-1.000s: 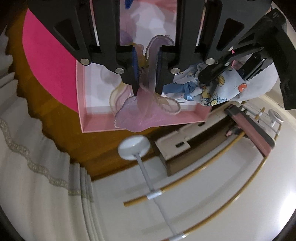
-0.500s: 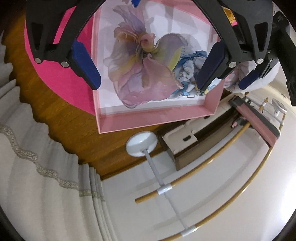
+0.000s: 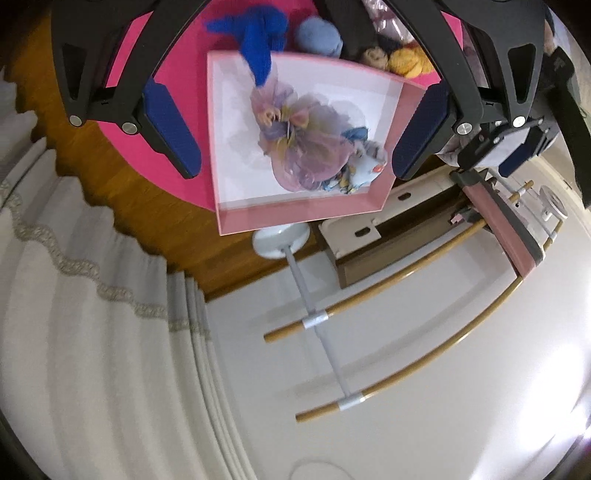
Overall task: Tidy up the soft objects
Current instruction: 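Withdraw both tools from the box back over the table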
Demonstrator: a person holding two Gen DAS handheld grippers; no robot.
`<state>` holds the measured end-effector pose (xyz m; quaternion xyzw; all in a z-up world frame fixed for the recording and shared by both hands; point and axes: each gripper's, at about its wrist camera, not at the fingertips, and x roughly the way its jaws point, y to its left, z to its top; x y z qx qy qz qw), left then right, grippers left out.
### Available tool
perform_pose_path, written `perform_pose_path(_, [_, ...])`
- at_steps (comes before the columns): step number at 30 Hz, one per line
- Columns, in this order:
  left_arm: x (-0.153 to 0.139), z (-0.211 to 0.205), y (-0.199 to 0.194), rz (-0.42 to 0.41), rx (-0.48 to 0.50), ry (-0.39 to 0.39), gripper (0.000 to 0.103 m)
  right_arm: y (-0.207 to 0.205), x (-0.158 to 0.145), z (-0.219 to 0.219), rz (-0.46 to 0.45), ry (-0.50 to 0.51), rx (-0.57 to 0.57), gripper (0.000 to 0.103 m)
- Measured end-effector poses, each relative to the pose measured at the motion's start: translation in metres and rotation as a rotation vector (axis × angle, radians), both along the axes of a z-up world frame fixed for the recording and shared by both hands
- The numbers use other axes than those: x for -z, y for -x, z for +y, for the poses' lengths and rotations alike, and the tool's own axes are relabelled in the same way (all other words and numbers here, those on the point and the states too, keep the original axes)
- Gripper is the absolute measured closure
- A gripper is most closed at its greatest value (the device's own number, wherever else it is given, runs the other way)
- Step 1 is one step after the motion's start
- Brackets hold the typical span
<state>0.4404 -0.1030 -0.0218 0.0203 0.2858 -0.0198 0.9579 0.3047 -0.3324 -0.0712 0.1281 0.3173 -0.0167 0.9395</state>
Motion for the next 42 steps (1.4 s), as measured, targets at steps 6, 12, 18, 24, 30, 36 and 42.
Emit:
perform_pose_path(6, [0.016,0.02,0.075,-0.062,-0.003,0.007,0.0,0.067,-0.012,0.018,-0.072,0.057,0.049,0.0])
perform_pose_path(12, [0.036,0.04,0.153,-0.101,-0.01,0.021,0.0,0.13,-0.007,0.03,-0.117,0.094,0.093,0.0])
perform_pose_path(18, [0.042,0.051,0.228,-0.133,-0.025,0.028,0.0,0.181,-0.004,0.052,-0.148,0.144,0.122,0.0])
perform_pose_path(24, [0.042,0.054,0.294,-0.141,-0.028,0.022,0.0,0.221,0.005,0.078,-0.163,0.182,0.132,0.0])
perform_pose_path(30, [0.039,0.052,0.339,-0.14,-0.012,0.022,0.0,0.247,0.007,0.1,-0.181,0.193,0.127,0.0])
perform_pose_path(36, [0.03,0.059,0.367,-0.141,-0.019,0.055,0.0,0.262,0.008,0.115,-0.199,0.22,0.122,0.0])
perform_pose_path(42, [0.026,0.068,0.384,-0.156,-0.035,0.058,0.0,0.268,0.011,0.118,-0.196,0.224,0.118,0.0])
